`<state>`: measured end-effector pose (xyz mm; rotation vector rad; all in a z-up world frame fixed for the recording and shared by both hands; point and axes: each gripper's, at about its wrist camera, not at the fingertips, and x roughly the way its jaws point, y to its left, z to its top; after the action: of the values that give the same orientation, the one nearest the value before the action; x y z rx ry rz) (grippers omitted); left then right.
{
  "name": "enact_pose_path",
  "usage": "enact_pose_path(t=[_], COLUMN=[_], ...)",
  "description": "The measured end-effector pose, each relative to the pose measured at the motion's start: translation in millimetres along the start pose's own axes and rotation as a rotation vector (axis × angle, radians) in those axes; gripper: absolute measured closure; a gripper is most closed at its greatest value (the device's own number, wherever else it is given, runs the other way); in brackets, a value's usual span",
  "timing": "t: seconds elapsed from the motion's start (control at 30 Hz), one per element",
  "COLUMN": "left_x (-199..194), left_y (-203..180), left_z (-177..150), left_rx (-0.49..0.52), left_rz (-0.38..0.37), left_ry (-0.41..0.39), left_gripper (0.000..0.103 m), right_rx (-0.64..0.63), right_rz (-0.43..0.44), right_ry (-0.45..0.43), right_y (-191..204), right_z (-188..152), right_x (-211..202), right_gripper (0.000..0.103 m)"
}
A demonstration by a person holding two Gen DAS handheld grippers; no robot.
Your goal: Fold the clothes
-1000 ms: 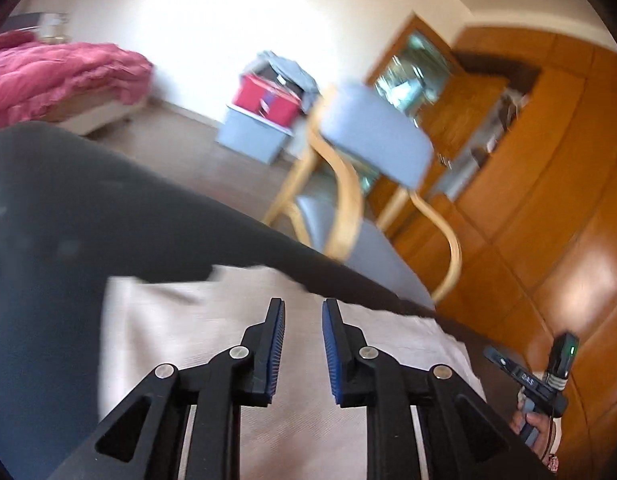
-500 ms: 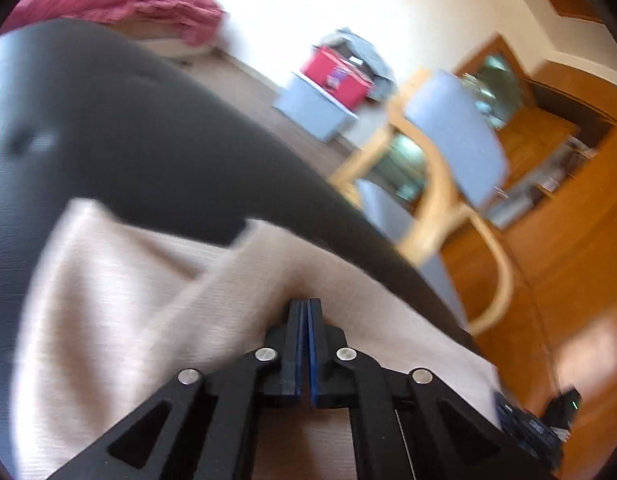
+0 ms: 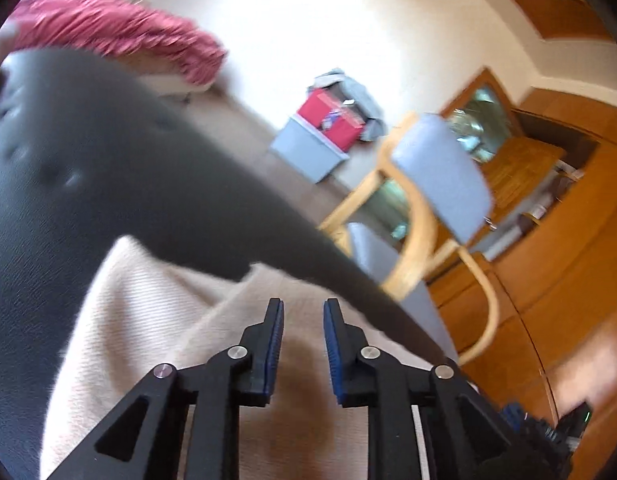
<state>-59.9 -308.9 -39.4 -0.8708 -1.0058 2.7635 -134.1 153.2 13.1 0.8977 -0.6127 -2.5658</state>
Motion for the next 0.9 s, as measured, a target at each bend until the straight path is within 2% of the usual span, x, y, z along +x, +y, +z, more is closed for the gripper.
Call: enact_pose_path(t=[0.03, 0.1, 0.17, 0.2, 0.23, 0.27, 0.3, 0.37, 0.53, 0.57, 0.63, 0.67, 0.7, 0.73, 0.8, 0.9], left_x=[1.2, 12.2, 24.3, 25.4, 23.2, 21.1, 20.8, 19.8, 12.1, 11.0, 8.0, 4.7, -0.4, -5.9, -24.2, -33.6], left_y=[-4.8, -5.5, 2.7, 6.9, 10.5, 13.7, 15.5, 17.6, 14.5, 14.5, 16.6, 17.9, 17.8, 16.3, 8.9, -6.5], left_z=[-1.7, -5.5, -6.2, -5.3, -3.8, -2.7, -2.5, -2.9, -12.8, -14.0, -14.1, -13.4, -12.4, -11.9, -16.1, -22.3], left_rx=[0.026, 0.046, 0.016, -0.001, -0.015, -0.021, -0.024, -0.027, -0.037, -0.044, -0.059, -0.061, -0.051, -0.036, -0.011, 0.043], left_rz=[-0.009, 0.009, 0.059, 0.068, 0.068, 0.083, 0.098, 0.105, 0.086, 0.073, 0.045, 0.035, 0.031, 0.029, 0.005, -0.059], left_ry=[0.013, 0.069, 0.130, 0.136, 0.126, 0.117, 0.114, 0.115, 0.110, 0.106, 0.094, 0.077, 0.050, 0.020, -0.058, -0.105], left_gripper=[0.082, 0.082, 0.084, 0.086, 0.086, 0.089, 0.095, 0.096, 0.096, 0.095, 0.090, 0.084, 0.083, 0.083, 0.080, 0.077], right_rx=[-0.031, -0.051, -0.007, 0.042, 0.085, 0.123, 0.132, 0.178, 0.291, 0.292, 0.273, 0.243, 0.212, 0.174, 0.127, 0.089], right_rz=[0.015, 0.046, 0.050, 0.030, 0.051, 0.065, 0.015, -0.042, -0.066, -0.069, -0.052, -0.017, 0.018, 0.054, 0.104, 0.146], right_ry=[0.030, 0.086, 0.156, 0.208, 0.195, 0.180, 0.146, 0.095, 0.015, -0.001, -0.055, -0.065, -0.072, -0.056, -0.008, 0.100], right_y=[9.8, 18.8, 12.9, 0.6, -9.1, -18.7, -27.2, -45.3, -73.3, -72.3, -68.3, -62.1, -55.3, -44.8, -29.0, -15.7], right_z=[-1.3, -5.6, -10.7, -14.0, -12.9, -11.6, -9.1, -5.7, -4.2, -4.0, -1.0, 0.2, 1.1, -0.1, -3.7, -14.1], right_x=[5.4, 23.9, 49.2, 62.5, 60.8, 58.6, 51.7, 41.0, 25.2, 21.1, 4.7, -1.0, -6.3, -8.2, -2.7, 16.8], right_gripper=[0.072, 0.071, 0.071, 0.075, 0.081, 0.081, 0.081, 0.081, 0.082, 0.078, 0.077, 0.077, 0.076, 0.072, 0.071, 0.072])
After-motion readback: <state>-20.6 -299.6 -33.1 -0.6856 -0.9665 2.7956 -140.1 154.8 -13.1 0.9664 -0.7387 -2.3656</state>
